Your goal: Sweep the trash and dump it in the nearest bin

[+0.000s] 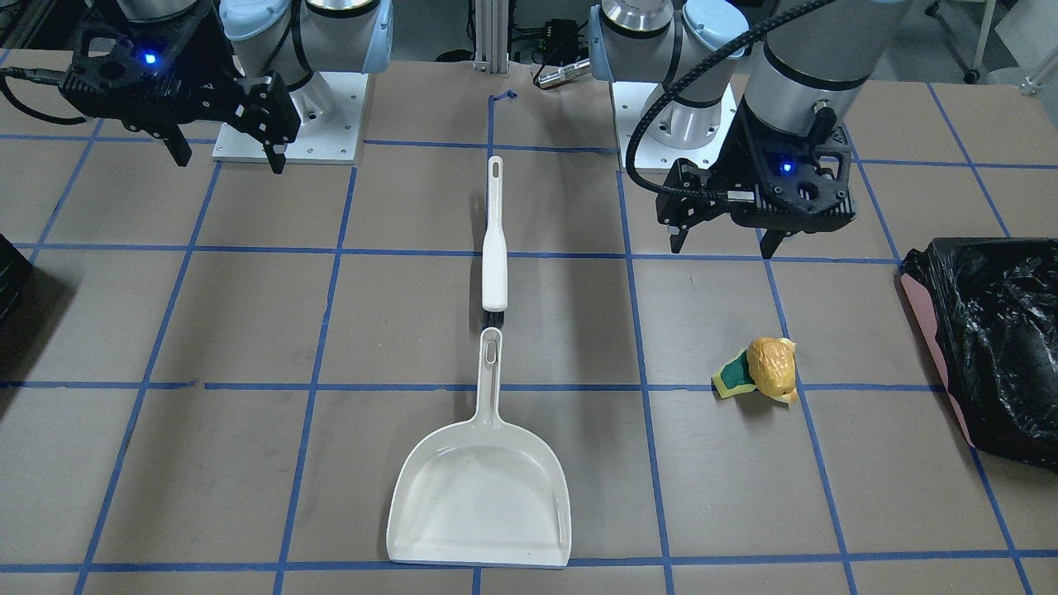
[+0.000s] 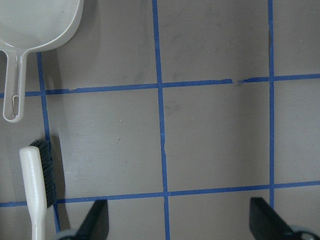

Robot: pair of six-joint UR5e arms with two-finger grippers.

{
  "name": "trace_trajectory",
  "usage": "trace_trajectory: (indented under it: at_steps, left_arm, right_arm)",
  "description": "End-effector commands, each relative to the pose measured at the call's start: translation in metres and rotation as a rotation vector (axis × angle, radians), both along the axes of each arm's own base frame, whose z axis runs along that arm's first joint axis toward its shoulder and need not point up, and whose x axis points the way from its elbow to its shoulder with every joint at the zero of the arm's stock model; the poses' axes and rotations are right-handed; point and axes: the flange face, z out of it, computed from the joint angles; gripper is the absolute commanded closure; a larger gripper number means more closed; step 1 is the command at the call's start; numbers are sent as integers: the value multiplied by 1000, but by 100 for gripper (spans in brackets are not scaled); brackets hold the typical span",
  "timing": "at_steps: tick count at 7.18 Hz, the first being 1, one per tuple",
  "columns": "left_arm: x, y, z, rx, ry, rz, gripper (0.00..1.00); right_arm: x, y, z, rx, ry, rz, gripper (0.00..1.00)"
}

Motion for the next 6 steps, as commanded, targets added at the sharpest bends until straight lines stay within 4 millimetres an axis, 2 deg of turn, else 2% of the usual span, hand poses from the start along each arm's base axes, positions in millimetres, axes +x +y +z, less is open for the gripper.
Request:
trace_trajectory:
  at_steps: [1,3,6]
  left_arm:
    - [-1,0,-1,5,-2,-1,0]
    - [-1,-1,-3,10,-1,-2,0]
    - [-2,-7,-11,17,9,5,0]
  right_arm:
    - [1,10,7,0,-6,4,0]
    - [1,13,10,-6,-6,15,0]
    - [1,1,0,2,0,17,0]
